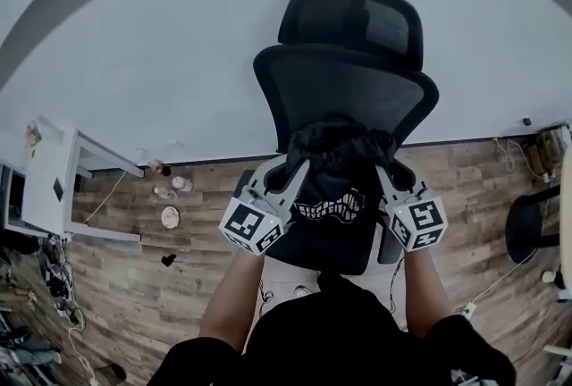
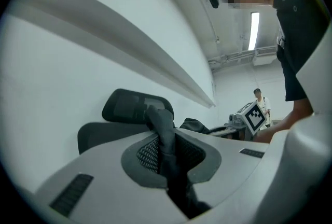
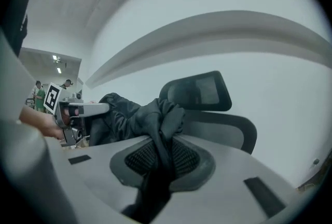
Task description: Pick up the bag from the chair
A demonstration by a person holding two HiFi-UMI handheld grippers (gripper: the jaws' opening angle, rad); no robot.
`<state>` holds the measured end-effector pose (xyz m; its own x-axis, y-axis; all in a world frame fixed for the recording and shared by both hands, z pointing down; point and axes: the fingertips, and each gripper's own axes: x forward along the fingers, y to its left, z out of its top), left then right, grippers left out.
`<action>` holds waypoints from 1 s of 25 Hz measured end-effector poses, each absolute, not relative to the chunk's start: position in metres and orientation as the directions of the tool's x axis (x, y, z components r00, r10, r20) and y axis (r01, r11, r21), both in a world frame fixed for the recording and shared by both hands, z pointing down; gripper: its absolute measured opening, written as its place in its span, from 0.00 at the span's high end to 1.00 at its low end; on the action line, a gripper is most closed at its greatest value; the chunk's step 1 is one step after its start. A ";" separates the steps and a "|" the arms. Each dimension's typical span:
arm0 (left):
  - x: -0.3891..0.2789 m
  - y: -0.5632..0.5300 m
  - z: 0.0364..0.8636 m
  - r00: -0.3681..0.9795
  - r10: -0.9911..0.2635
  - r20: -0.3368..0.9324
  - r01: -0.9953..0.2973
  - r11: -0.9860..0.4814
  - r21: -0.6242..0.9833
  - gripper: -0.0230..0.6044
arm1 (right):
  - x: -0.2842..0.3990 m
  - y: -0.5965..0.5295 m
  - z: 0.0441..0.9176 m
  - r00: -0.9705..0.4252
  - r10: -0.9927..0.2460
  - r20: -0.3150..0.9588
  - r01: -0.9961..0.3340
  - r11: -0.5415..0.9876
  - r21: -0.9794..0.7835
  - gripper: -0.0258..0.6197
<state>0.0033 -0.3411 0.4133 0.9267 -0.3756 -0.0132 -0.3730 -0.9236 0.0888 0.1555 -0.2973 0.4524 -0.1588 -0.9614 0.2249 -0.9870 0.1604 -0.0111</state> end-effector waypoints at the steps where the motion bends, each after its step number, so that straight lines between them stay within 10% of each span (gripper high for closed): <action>1: 0.002 -0.339 0.396 0.927 -0.373 -0.038 -0.370 -0.927 0.061 0.89 | 0.156 -0.297 0.436 -0.155 -0.968 0.197 -0.988 0.157 -0.006 0.83; 25: -0.016 -0.325 0.209 0.862 -0.380 -0.335 -0.443 -0.887 -0.133 0.89 | 0.140 -0.292 0.246 -0.219 -0.970 -0.106 -0.975 0.214 0.058 0.83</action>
